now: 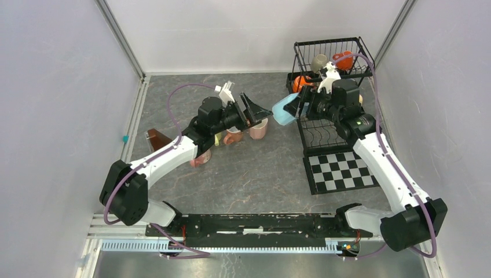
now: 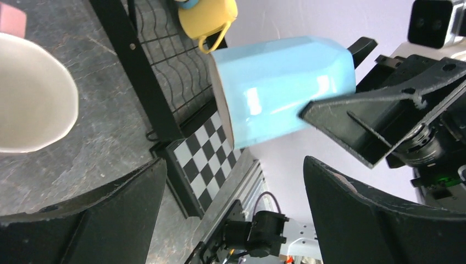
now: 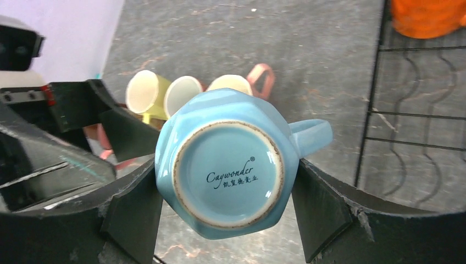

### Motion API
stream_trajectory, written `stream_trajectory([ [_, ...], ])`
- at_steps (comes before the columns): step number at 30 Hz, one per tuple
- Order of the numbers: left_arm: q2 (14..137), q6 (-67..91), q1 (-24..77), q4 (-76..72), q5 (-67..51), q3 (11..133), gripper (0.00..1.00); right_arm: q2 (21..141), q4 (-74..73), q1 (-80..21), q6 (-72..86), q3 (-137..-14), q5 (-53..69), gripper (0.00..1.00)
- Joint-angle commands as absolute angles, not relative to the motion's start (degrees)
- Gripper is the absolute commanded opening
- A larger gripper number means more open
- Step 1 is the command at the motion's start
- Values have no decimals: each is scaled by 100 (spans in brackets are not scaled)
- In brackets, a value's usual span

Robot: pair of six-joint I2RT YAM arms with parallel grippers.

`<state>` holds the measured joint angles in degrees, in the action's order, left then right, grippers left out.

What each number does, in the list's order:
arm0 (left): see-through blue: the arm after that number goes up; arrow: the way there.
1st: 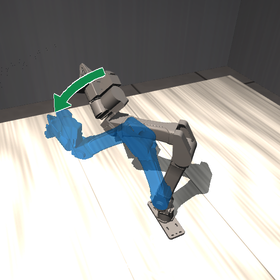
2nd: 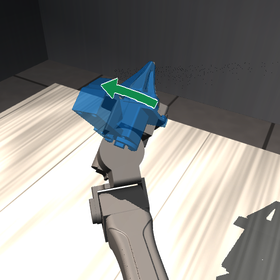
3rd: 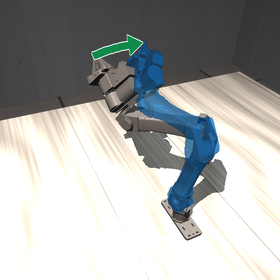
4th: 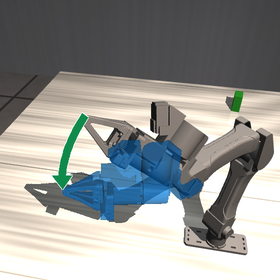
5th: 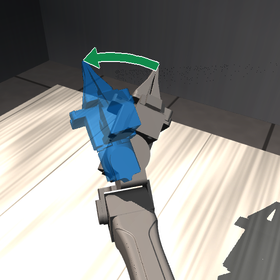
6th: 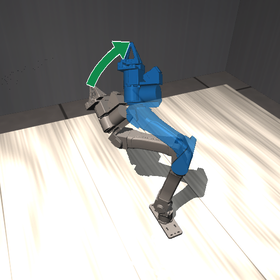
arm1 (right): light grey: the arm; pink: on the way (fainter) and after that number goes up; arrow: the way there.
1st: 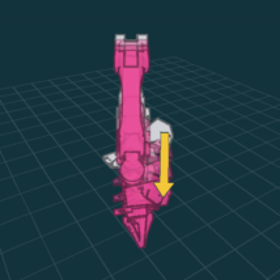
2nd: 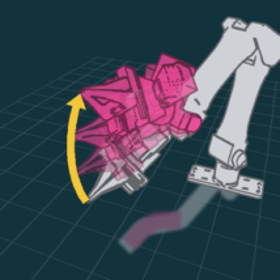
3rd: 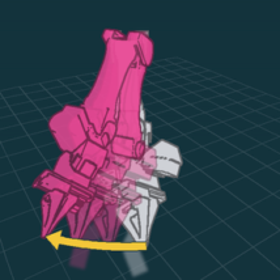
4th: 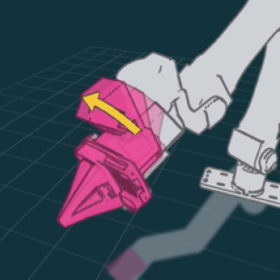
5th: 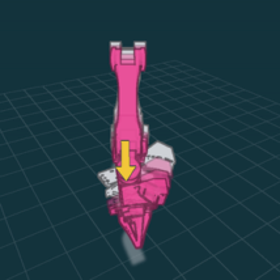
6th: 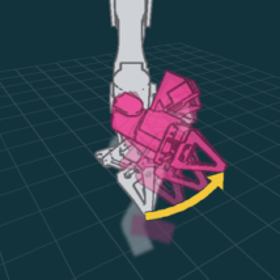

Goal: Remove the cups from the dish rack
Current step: Place the cup at the center of the board.

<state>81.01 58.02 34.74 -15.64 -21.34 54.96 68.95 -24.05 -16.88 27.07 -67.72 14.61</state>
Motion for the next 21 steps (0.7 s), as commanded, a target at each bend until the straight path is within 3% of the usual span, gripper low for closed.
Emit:
stream_trajectory([
  [1,8165,6293,3429,-2320,-2271,5731,99,6671,-1359,-1834,3283,-7199,2006,7],
  [10,8206,6997,3279,-3322,-2499,5480,90,6752,-847,-1908,3913,-7128,2398,7],
  [21,8311,8153,3271,-4849,-2854,5257,61,6881,185,-1922,4736,-6797,3042,7],
])
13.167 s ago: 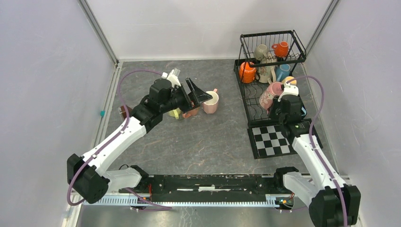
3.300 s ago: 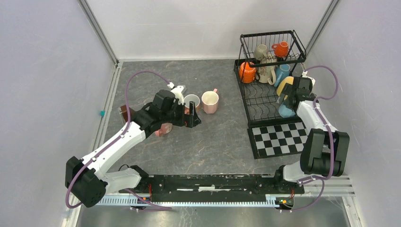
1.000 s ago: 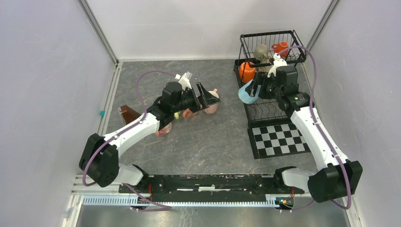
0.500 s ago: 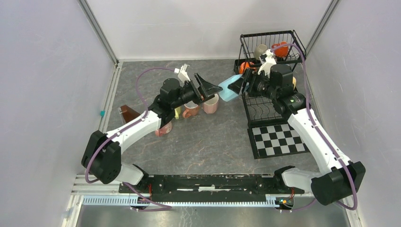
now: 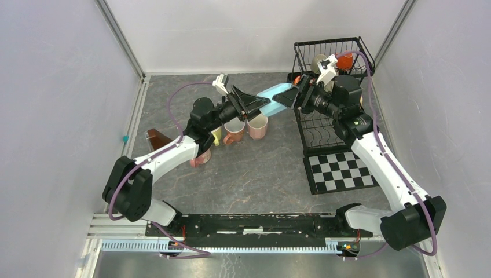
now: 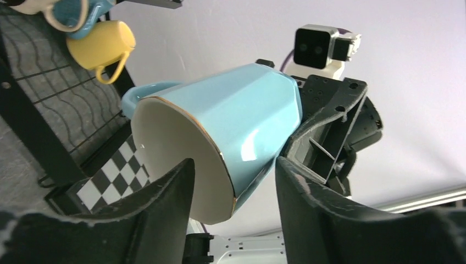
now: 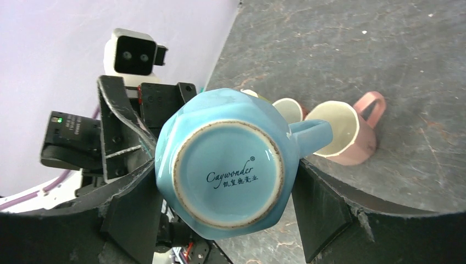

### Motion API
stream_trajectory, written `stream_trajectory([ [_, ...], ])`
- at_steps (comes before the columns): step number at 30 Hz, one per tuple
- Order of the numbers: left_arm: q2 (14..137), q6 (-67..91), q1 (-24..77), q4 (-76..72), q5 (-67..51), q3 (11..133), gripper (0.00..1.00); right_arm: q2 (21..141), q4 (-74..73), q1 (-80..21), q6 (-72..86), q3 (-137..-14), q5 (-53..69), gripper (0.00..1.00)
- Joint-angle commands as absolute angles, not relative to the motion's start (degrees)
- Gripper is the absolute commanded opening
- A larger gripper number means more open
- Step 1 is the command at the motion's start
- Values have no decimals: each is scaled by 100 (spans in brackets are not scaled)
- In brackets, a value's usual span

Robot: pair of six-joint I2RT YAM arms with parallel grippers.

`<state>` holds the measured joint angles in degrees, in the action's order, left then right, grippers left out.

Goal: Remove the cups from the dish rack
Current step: Place the cup at the center of the board.

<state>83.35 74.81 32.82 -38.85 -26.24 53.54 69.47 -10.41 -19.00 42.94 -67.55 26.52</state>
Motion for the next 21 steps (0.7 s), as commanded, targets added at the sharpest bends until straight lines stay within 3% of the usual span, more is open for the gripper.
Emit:
stream_trajectory([
  [1,8285,8237,3270,-4928,-2856,5239,58,6891,222,-1923,4764,-6795,3056,7],
  [10,8154,8716,3270,-5435,-2964,5238,44,6969,785,-1919,5151,-6567,3309,7],
  [21,8168,8634,3276,-5627,-2988,5417,18,6937,1403,-1921,5609,-6108,3573,7],
])
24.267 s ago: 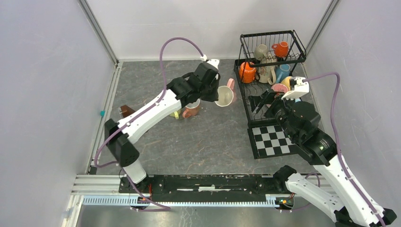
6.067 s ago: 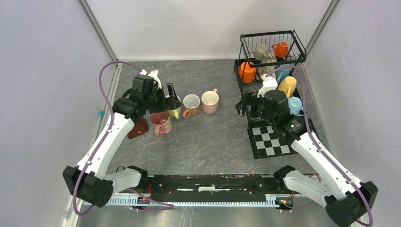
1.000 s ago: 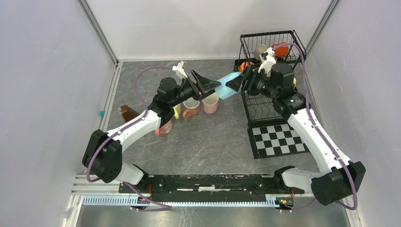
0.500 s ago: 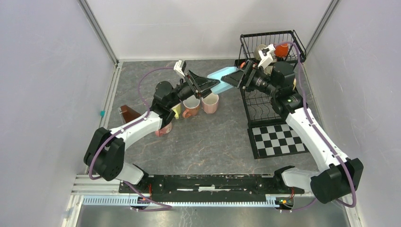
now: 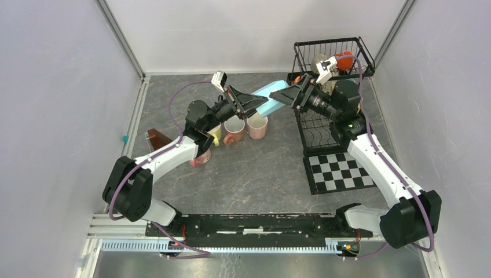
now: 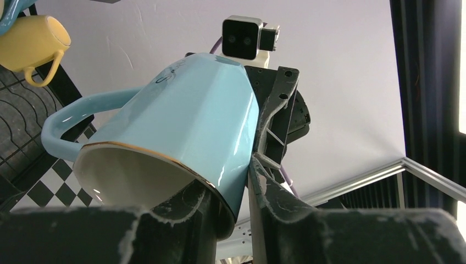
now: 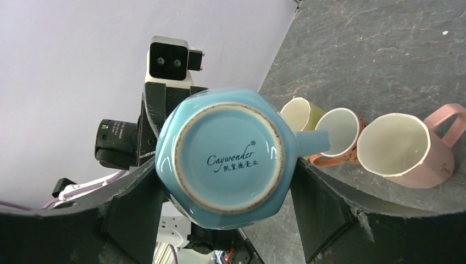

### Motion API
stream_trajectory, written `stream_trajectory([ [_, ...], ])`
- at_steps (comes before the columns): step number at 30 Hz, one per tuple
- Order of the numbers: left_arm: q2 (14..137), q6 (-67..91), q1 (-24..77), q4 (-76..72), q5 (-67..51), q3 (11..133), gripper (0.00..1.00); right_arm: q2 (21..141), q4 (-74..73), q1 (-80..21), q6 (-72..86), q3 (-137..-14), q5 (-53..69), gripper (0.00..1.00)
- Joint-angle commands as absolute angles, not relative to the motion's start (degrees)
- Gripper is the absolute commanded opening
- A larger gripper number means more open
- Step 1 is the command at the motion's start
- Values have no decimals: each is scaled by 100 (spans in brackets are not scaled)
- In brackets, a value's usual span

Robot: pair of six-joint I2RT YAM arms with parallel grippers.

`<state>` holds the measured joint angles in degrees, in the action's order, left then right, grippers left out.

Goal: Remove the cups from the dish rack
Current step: Place the cup at the center of the board.

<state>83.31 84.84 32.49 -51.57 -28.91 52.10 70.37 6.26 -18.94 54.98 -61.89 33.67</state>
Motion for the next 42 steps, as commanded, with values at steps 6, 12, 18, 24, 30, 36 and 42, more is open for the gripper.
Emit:
stream_trajectory([
  [6,8116,8440,3280,-5536,-2888,5532,2,6858,1558,-1917,5752,-5918,3572,11],
  [12,7937,8149,3281,-5344,-2578,5597,2,6780,1768,-1918,5887,-5700,3520,45],
  [18,7816,8114,3281,-5463,-2114,5542,2,6759,1897,-1927,5961,-5629,3514,75],
  [24,7679,8073,3280,-5626,-1683,5384,2,6682,1952,-1936,5959,-5569,3482,98],
  [30,7643,8085,3279,-5669,-1557,5388,2,6639,2037,-1932,5968,-5493,3482,98],
  [36,7530,8044,3281,-5436,-1492,5380,2,6631,2012,-1933,5908,-5442,3444,98],
  [42,7267,7674,3283,-4776,-1476,5422,2,6463,1225,-1932,5255,-5606,3136,98],
])
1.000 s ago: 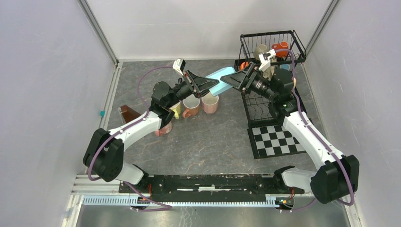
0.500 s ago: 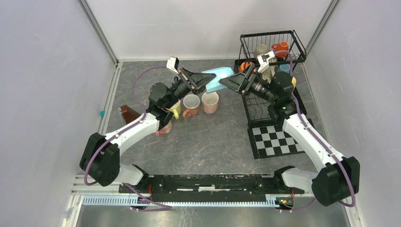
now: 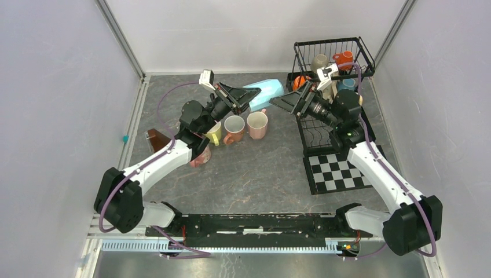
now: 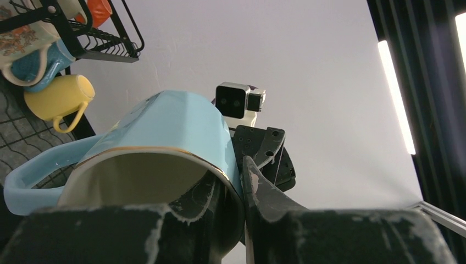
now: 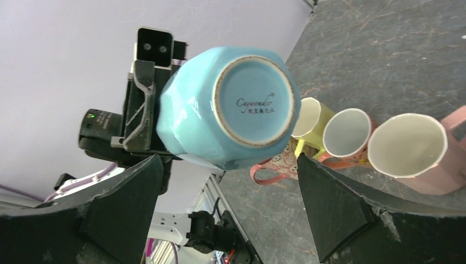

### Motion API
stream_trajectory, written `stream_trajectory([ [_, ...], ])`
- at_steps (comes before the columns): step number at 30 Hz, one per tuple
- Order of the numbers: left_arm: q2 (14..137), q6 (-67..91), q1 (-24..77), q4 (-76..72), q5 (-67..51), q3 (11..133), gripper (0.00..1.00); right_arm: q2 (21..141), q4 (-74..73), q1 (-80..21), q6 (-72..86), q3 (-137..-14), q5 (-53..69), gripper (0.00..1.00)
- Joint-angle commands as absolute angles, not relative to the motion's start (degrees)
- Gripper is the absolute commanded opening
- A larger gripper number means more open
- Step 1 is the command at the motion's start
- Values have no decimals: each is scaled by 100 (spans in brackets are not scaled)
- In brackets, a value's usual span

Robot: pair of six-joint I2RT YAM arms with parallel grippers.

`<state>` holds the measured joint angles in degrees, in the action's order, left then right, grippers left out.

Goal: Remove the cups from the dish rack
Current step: Place the cup at the center of the board.

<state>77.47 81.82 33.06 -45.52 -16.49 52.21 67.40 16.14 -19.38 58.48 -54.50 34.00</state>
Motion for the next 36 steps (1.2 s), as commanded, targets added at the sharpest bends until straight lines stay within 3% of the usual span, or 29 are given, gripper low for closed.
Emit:
stream_trajectory([
  [1,7221,7622,3280,-4629,-1483,5431,2,6429,1029,-1926,5106,-5659,3043,98],
  [17,6417,5998,3279,-1208,-1935,5870,2,5780,-1552,-1928,2970,-6223,1693,98],
  [27,6195,4775,3374,1311,-2071,6248,2,5634,-1914,-1930,2515,-6128,1306,98],
  [36,6382,3630,3883,3098,-1109,6519,2,5606,-1818,-1928,2440,-5848,1245,98],
])
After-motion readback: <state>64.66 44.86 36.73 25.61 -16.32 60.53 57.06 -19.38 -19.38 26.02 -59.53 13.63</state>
